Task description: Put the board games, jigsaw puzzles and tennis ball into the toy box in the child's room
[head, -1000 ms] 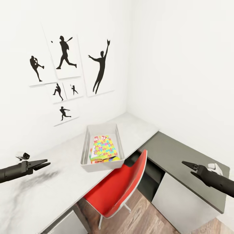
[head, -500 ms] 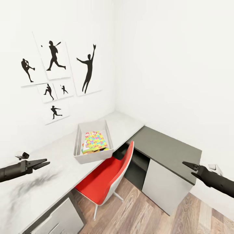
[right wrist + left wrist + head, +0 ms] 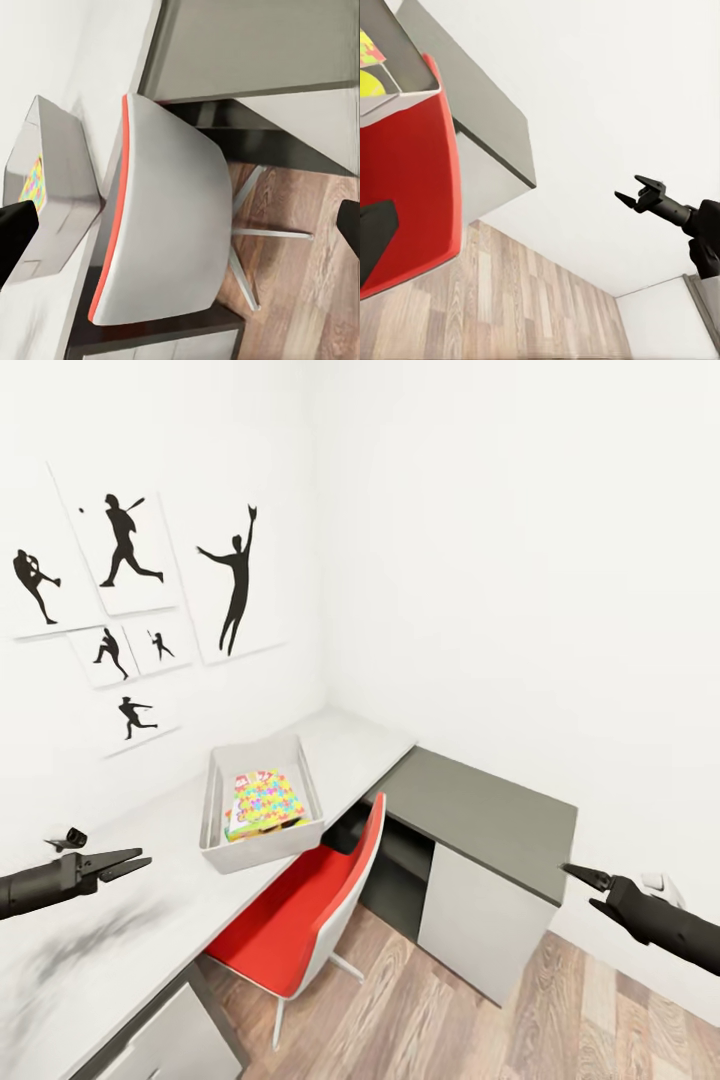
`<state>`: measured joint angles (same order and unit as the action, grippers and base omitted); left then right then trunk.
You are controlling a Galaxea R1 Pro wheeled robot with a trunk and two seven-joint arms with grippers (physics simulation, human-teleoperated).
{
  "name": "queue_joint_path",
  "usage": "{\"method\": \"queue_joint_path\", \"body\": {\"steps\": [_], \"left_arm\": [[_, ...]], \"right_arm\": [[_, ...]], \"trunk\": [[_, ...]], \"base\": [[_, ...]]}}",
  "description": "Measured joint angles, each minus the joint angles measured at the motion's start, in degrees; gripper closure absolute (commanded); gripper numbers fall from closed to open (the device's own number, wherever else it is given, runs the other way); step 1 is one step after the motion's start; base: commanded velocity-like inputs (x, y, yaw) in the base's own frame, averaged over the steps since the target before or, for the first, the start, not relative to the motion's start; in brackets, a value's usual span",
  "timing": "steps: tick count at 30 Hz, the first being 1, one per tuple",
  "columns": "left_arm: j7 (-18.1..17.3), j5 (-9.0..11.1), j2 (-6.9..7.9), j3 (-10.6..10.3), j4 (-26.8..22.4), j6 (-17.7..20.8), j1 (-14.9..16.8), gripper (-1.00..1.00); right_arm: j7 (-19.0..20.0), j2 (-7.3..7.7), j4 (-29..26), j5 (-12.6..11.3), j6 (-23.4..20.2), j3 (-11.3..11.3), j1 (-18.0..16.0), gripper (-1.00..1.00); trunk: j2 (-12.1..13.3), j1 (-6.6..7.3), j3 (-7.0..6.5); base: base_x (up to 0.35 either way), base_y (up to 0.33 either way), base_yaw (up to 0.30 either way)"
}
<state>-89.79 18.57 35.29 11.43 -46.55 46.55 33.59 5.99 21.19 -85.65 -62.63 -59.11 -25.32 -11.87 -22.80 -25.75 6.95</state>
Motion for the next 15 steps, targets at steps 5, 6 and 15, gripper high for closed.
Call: {"method": "queue_joint_path", "body": {"steps": [5, 6, 15], "left_arm": [[0.0, 0.0, 0.09, 0.0, -0.1, 0.1, 0.0, -1.0], [0.0, 0.0, 0.1, 0.0, -0.1, 0.1, 0.0, -1.0], [0.0, 0.0, 0.3, 0.1, -0.4, 0.2, 0.0, -1.0]], "right_arm": [[0.0, -0.07, 1.0, -0.1, 1.2, 0.2, 0.0, -1.0], [0.3, -0.08, 1.1, -0.2, 1.7, 0.2, 0.0, -1.0], [15.8, -4.96, 6.3, 1.5, 6.8, 0.1, 0.4, -1.0]], "trunk": [[0.0, -0.02, -0.35], [0.0, -0.03, -0.42], [0.0, 0.0, -1.04]], "base": [[-0.134, 0.0, -0.208], [-0.271, 0.0, -0.208], [-0.065, 0.0, -0.193]]}}
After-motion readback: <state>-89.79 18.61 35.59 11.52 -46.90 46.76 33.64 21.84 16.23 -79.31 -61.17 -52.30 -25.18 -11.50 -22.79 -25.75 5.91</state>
